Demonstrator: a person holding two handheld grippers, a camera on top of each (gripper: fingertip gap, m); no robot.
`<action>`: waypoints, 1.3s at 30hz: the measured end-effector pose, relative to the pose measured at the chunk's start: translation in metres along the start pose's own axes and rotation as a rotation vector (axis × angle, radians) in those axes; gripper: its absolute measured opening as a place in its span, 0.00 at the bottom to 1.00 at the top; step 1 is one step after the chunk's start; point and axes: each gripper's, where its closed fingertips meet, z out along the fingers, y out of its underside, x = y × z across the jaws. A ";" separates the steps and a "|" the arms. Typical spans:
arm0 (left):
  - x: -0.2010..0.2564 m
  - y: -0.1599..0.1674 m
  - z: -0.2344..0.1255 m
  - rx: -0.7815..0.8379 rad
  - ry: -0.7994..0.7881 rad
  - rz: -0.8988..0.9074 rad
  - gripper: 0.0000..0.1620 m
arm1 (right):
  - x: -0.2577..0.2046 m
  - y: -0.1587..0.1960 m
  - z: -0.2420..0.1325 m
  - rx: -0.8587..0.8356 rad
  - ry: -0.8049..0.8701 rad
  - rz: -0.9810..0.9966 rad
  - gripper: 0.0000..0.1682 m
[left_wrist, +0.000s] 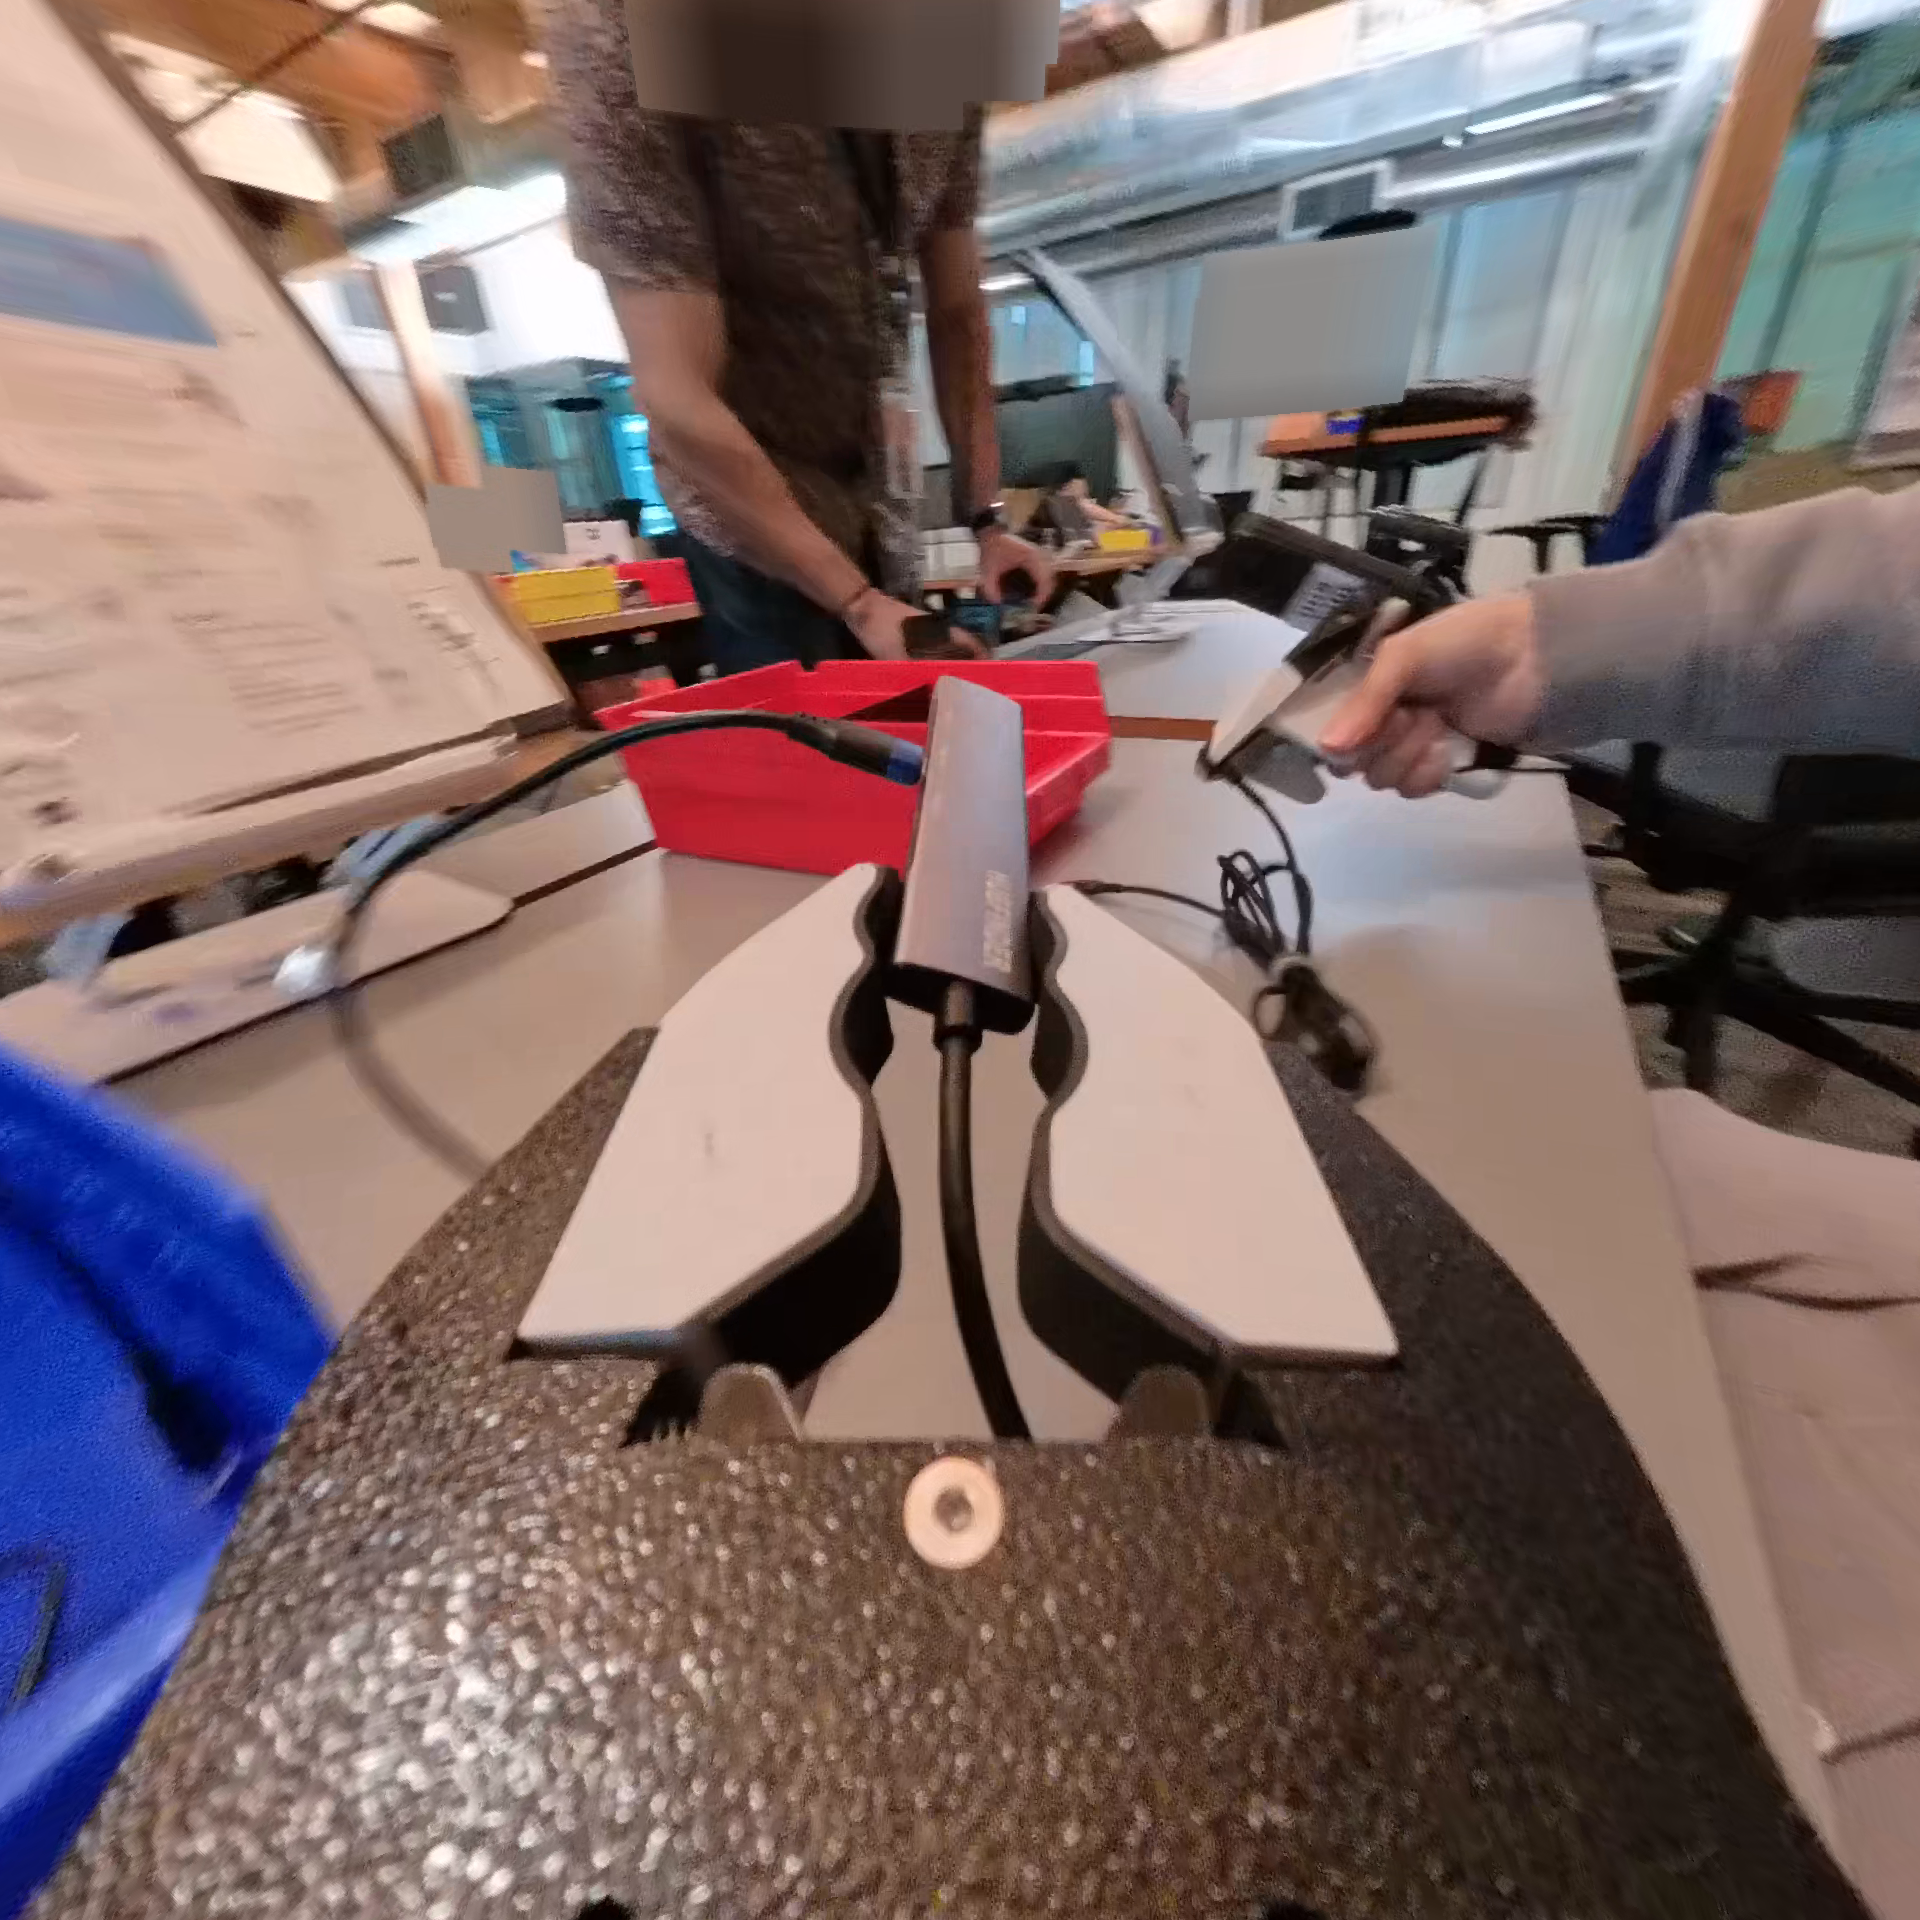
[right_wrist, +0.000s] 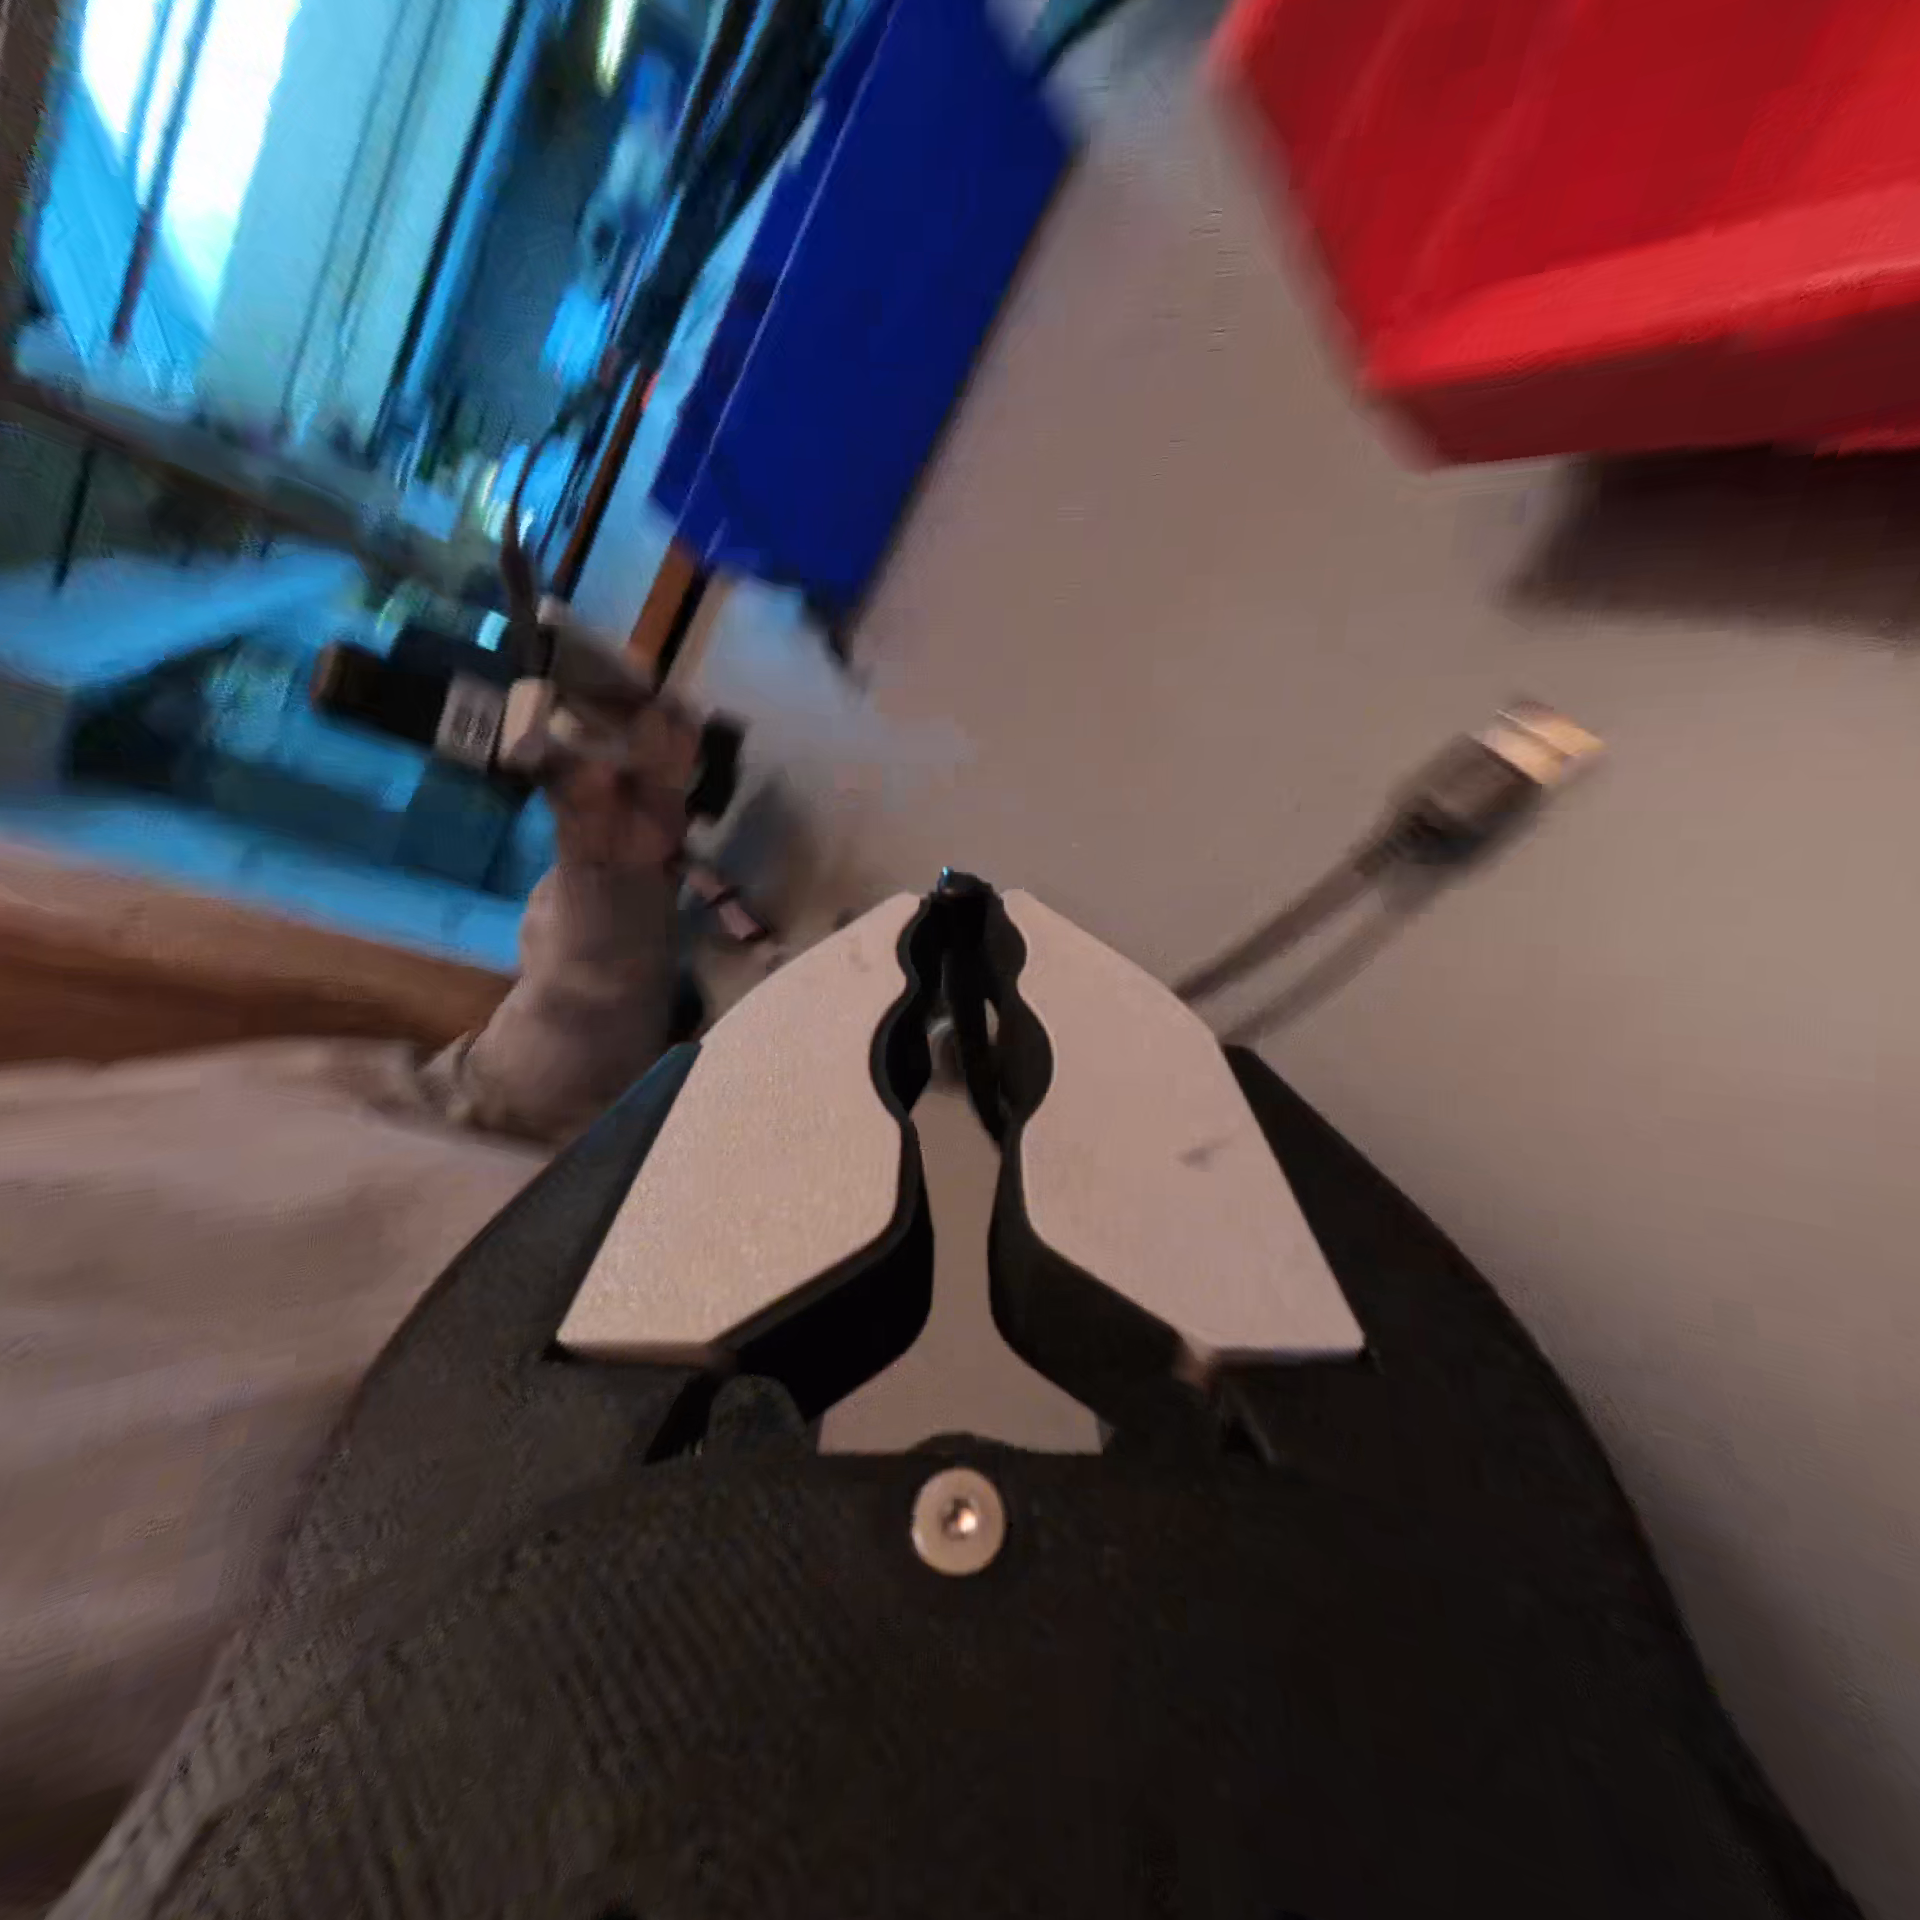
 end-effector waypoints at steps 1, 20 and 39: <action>0.016 -0.004 0.013 -0.002 0.047 0.026 0.15 | -0.017 -0.001 0.010 -0.009 -0.072 0.004 0.05; 0.068 0.017 0.042 -0.042 0.238 -0.020 0.15 | -0.115 -0.219 -0.088 0.284 0.095 -0.508 0.05; 0.064 0.017 0.041 0.000 0.243 -0.077 0.15 | 0.109 -0.176 -0.053 0.039 0.644 -0.356 0.05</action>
